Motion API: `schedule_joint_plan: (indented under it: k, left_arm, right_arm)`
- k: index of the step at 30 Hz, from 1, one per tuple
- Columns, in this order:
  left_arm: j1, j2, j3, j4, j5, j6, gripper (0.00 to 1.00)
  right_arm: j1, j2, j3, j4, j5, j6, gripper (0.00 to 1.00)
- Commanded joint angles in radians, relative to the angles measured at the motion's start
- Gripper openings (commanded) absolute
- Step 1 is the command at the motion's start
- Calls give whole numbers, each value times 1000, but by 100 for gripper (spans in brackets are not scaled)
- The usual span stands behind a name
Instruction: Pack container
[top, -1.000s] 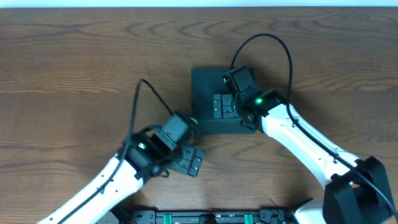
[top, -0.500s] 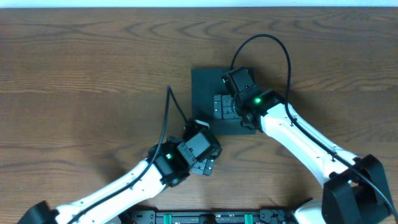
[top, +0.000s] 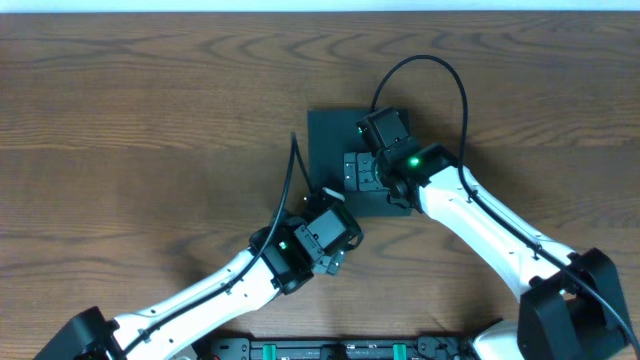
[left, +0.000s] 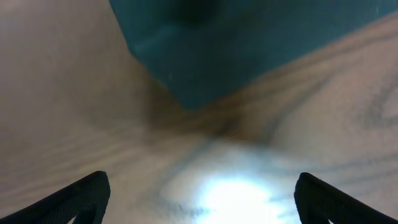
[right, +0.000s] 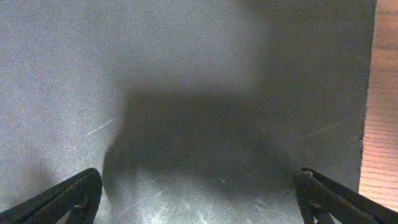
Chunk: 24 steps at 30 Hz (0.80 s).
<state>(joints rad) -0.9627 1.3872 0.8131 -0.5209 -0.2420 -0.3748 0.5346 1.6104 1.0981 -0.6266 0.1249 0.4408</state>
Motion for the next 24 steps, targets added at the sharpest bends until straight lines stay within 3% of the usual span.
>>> schedule_joint_plan:
  k: [1, 8, 24]
  left_arm:
    - [15, 61, 8, 24, -61, 48, 96]
    - [22, 205, 8, 159, -61, 47, 96]
    - [101, 245, 8, 309, -128, 66, 96]
  right_arm:
    - [10, 12, -15, -5, 10, 19, 99]
    - [11, 12, -15, -6, 9, 19, 99]
    - [11, 12, -15, -16, 9, 19, 99]
